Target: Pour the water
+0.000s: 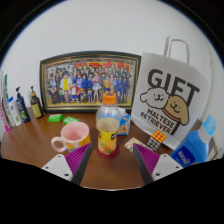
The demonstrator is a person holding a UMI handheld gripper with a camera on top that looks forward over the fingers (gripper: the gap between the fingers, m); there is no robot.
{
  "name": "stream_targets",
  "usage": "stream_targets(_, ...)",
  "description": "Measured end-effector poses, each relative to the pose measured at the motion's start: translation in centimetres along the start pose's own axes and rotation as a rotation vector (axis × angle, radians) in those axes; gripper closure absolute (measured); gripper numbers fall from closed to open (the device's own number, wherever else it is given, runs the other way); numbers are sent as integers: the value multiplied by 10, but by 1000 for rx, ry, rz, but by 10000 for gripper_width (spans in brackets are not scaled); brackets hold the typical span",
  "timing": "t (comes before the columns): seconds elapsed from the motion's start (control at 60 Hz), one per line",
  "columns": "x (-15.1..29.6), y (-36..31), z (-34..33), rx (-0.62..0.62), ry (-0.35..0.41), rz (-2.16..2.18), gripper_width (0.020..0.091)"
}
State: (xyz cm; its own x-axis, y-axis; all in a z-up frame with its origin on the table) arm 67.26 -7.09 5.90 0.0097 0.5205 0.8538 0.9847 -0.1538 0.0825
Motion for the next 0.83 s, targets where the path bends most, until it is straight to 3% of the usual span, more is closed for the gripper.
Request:
stream_targets(0.433,-48,-46,-224,-67,-72,3,252)
stream_targets(0.833,-65,-53,-285,-89,-51,27,250)
Point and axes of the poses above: the point between the fingertips, and its own axes, seen from behind it with the camera up: y to the right, x up, z forward, the way the camera looks, the point moved 7 cm from there along -z, backward, against the way the camera looks, and after that the axes turned 7 degrees about -x, right-handed, at the moved point
